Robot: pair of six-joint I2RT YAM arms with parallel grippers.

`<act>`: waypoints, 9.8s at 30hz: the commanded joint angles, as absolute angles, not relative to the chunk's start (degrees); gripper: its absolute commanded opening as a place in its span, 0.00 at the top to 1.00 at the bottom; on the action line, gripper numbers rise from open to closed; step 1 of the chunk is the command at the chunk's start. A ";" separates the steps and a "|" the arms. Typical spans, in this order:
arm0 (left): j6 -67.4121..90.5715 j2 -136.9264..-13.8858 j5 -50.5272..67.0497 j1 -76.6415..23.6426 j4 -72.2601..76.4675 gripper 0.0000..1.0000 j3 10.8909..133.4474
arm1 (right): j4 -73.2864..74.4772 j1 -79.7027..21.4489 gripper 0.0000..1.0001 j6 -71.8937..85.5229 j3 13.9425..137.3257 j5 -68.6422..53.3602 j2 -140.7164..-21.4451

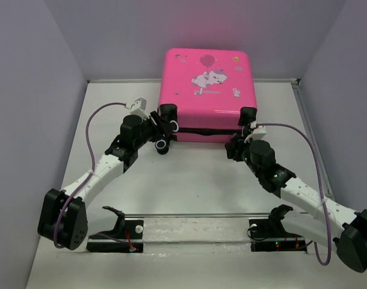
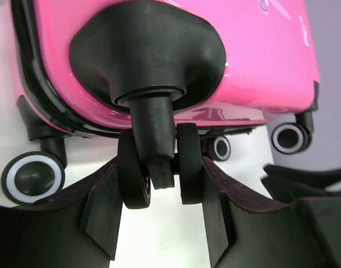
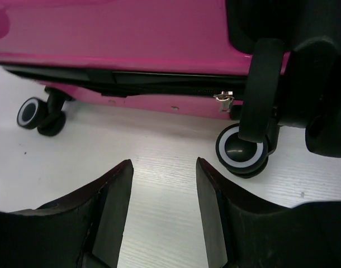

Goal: Pack the luggage

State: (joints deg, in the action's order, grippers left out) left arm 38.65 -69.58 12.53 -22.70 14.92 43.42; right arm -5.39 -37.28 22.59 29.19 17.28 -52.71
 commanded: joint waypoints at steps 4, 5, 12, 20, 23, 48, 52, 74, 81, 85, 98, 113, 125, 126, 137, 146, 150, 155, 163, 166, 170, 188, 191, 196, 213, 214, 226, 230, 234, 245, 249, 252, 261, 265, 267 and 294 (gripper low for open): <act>48.77 -60.12 16.09 -32.87 29.09 0.94 34.03 | -3.78 -32.53 0.45 21.36 30.59 16.43 -53.18; 49.21 -58.73 15.30 -33.48 29.53 0.94 32.97 | -3.78 -30.78 0.46 21.27 30.15 16.70 -52.39; 51.85 -51.26 13.01 -33.84 29.62 0.94 29.89 | -12.10 -22.68 0.50 21.89 23.84 16.97 -52.29; 52.82 -48.25 14.32 -33.75 28.92 0.94 31.11 | -24.78 -21.18 0.48 18.99 19.60 7.21 -56.51; 52.38 -48.17 15.11 -33.84 28.83 0.94 31.11 | -30.57 -21.18 0.47 17.05 18.81 5.45 -57.74; 53.44 -47.64 15.64 -34.72 28.65 0.94 29.00 | -60.64 -20.65 0.68 10.72 23.02 -2.63 -71.80; 53.26 -48.25 15.82 -34.72 28.65 0.94 29.09 | -61.78 -20.65 0.78 11.42 25.13 -3.95 -74.27; 53.61 -46.50 17.04 -34.80 29.79 0.94 36.12 | -58.29 -20.65 0.57 18.64 13.61 3.69 -69.60; 55.02 -42.19 18.98 -35.07 28.92 0.94 33.58 | -60.56 -20.65 0.54 13.55 17.39 3.61 -76.37; 55.81 -41.31 20.04 -35.07 28.56 0.94 31.82 | -60.21 -20.65 0.55 10.90 20.73 5.01 -81.11; 55.55 -39.81 18.90 -35.24 26.81 0.94 30.50 | -62.42 -20.65 0.65 8.53 23.02 0.80 -80.08; 55.20 -40.25 18.11 -35.24 26.89 0.94 29.62 | -52.83 -22.32 0.52 7.03 26.63 -5.98 -78.31; 55.02 -40.08 17.93 -35.24 26.89 0.94 29.79 | -49.56 -22.85 0.58 2.99 30.40 -1.68 -80.76; 55.11 -39.90 17.93 -35.24 26.89 0.94 29.71 | -50.53 -22.85 0.60 2.99 30.41 -1.23 -81.12; 55.28 -40.43 17.58 -35.24 26.81 0.94 28.65 | -58.97 -23.99 0.68 6.06 30.58 -2.02 -82.97; 55.46 -39.99 16.96 -35.24 26.72 0.94 28.48 | -66.09 -25.14 0.85 8.70 31.82 -0.26 -87.18; 55.28 -39.55 16.61 -35.24 26.46 0.94 28.65 | -66.62 -26.28 0.93 7.48 31.29 2.45 -87.37; 54.84 -41.22 16.70 -35.24 26.89 0.94 29.27 | -64.69 -29.08 0.93 7.64 29.01 2.29 -85.08; 54.23 -44.91 17.14 -35.24 29.88 0.94 32.08 | -61.18 -47.79 0.93 11.25 29.52 -1.15 -87.97; 54.14 -45.09 16.88 -35.33 29.97 0.94 31.99 | -57.58 -54.65 0.93 11.69 31.98 -1.50 -87.98; 53.88 -44.21 16.26 -35.25 30.06 0.94 30.94 | -52.05 -56.69 0.93 13.36 31.74 -0.36 -84.30; 51.85 -41.57 14.41 -35.24 26.81 0.94 30.94 | -21.98 -39.12 0.60 12.05 33.66 8.96 -70.22; 51.68 -41.13 14.33 -35.24 26.72 0.94 30.59 | -21.97 -35.26 0.59 10.90 33.75 5.40 -71.01; 51.94 -40.96 14.77 -35.24 26.63 0.94 30.15 | -24.25 -30.33 0.56 7.05 36.64 -4.56 -76.97; 52.21 -40.87 14.68 -35.24 26.02 0.94 29.36 | -40.25 -27.16 0.55 3.69 37.88 -15.82 -84.89; 52.21 -41.04 14.76 -35.16 26.02 0.94 29.27 | -41.47 -27.16 0.59 4.13 37.97 -15.91 -85.42; 52.56 -42.53 14.76 -35.24 26.63 0.94 30.06 | -45.79 -28.29 0.93 7.38 34.80 -10.90 -84.03; 52.56 -47.44 16.26 -35.24 29.61 0.94 33.74 | -42.29 -37.85 0.93 9.05 34.72 -8.10 -83.06; 52.21 -53.60 17.49 -35.24 32.08 0.94 41.03 | -43.85 -50.51 0.93 14.23 34.54 -6.41 -81.74; 61.25 -69.69 21.27 -39.63 43.58 0.94 55.98 | -66.85 -66.70 0.93 24.87 38.05 3.86 -89.46; 65.74 -71.45 18.82 -42.71 49.56 0.94 54.85 | -89.58 -67.94 0.93 26.36 40.60 7.29 -97.80; 68.81 -71.37 16.70 -45.17 54.39 0.94 51.86 | -93.50 -68.47 0.93 26.11 46.74 11.40 -106.40; 68.91 -66.89 11.61 -47.02 57.93 0.94 39.82 | -98.44 -69.52 0.60 27.60 41.05 21.35 -109.08; 67.15 -63.90 11.25 -44.83 55.20 0.88 34.55 | -92.92 -69.52 0.26 27.24 25.51 21.28 -100.31; 66.80 -62.67 11.51 -43.51 54.23 0.72 31.39 | -82.75 -69.52 0.20 25.93 22.16 20.57 -92.52; 62.49 -58.01 15.12 -37.97 51.24 0.05 22.85 | -21.97 -56.60 0.04 9.93 49.30 15.12 -75.14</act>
State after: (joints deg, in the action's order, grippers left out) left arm 65.34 -60.14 13.30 -38.17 44.07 22.94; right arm -18.39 -57.69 12.10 43.42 17.85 -73.47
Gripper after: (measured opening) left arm 0.949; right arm 0.965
